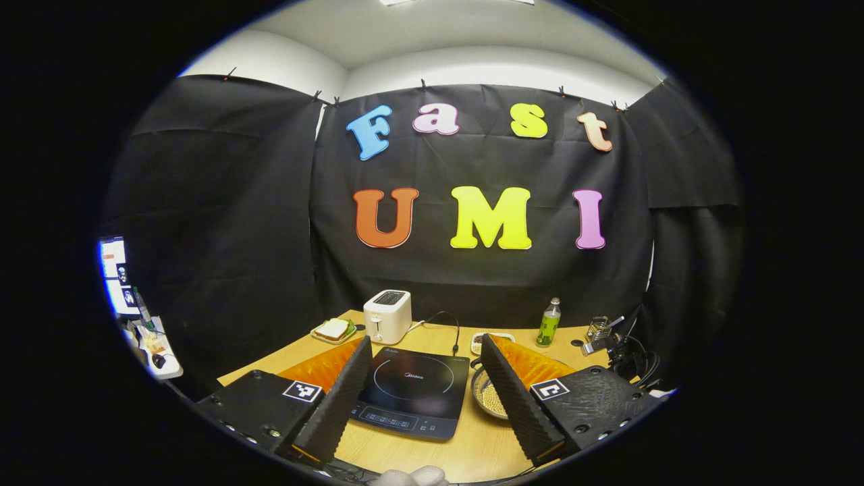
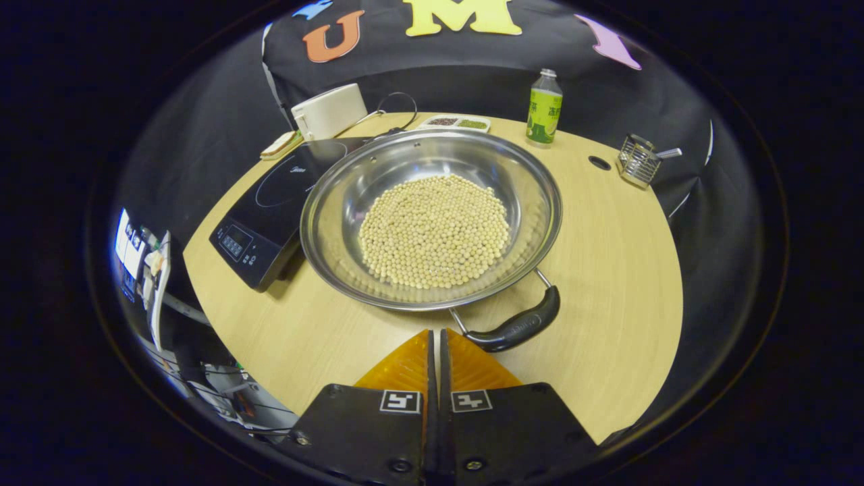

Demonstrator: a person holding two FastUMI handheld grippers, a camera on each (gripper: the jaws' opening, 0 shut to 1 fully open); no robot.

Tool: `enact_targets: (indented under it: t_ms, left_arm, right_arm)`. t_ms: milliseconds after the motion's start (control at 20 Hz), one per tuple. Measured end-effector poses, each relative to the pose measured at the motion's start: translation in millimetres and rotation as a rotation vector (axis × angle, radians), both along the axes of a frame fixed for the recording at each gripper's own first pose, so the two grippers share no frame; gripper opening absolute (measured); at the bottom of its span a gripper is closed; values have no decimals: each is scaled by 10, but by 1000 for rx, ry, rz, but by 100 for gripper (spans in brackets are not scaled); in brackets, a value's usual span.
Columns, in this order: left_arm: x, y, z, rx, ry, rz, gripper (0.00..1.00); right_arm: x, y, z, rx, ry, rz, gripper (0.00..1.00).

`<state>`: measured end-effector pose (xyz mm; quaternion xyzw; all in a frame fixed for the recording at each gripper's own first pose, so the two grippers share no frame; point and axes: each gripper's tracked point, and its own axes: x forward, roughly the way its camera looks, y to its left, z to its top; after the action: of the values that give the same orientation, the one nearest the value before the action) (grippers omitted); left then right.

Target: First push the handle of the pot to place it horizontally, then grasp the pot with both hands and set it on the induction cooktop.

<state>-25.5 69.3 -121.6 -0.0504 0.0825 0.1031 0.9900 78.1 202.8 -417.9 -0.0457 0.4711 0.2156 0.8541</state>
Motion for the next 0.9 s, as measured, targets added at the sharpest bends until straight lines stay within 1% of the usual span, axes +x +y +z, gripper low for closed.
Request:
enact_targets:
  t_ms: [400, 750, 800, 850, 900]
  left_arm:
    - [99, -132, -29, 4, 11, 3, 96]
    - [194, -237, -86, -4, 24, 22, 96]
    - [203, -255, -90, -3, 25, 25, 96]
    - [214, -276, -99, -6, 26, 28, 96]
    - [224, -294, -105, -8, 26, 33, 97]
  right_arm:
    - [164, -221, 14, -5, 0, 7, 4]
    - [308, -396, 34, -5, 1, 26, 4]
    - [331, -427, 30, -6, 0, 29, 1]
    - [366, -459, 37, -6, -1, 29, 4]
    - [388, -482, 40, -5, -1, 32, 4]
